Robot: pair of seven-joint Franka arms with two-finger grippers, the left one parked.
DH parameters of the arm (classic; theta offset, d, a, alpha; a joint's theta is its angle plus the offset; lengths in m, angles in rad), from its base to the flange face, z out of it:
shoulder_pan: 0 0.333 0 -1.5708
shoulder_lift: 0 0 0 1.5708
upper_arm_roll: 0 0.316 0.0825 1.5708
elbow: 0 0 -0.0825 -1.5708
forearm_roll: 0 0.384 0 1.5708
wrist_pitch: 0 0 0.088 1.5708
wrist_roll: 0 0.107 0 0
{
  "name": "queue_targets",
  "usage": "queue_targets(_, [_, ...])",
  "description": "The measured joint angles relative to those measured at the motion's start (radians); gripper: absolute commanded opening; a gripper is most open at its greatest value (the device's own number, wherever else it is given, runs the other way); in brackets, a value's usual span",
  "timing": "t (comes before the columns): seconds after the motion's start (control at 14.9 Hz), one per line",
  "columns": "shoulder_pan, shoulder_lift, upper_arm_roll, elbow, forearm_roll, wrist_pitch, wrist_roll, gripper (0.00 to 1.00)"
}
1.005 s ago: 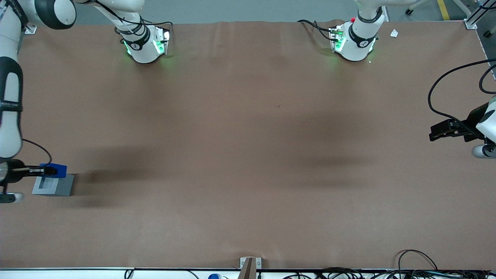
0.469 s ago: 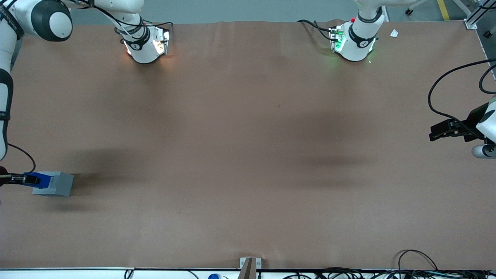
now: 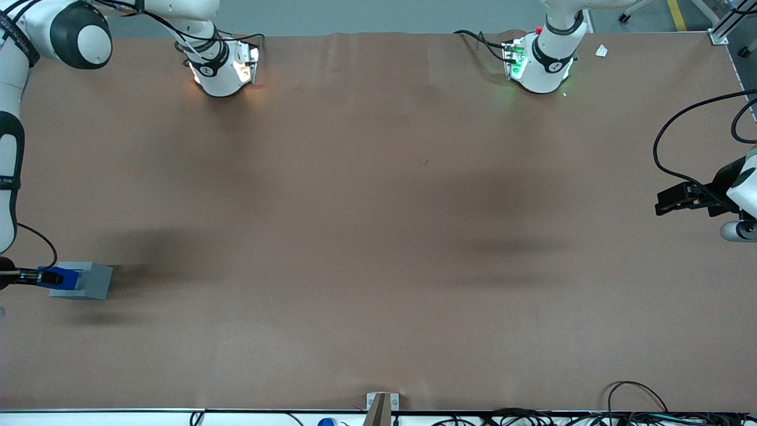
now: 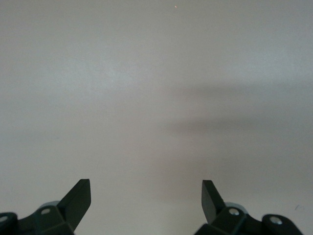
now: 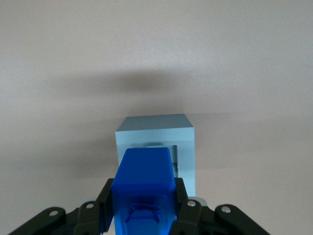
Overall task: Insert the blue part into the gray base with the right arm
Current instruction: 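Lower the blue block into the gray base's opening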
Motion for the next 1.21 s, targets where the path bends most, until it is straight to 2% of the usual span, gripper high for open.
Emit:
queue_targets(0.4, [0.001, 0.014, -0.009, 0.000, -0.026, -0.005, -0.001, 0.00])
queue_targets(1.21, [0.008, 0.029, -0.009, 0.003, -0.028, -0.004, -0.014, 0.00])
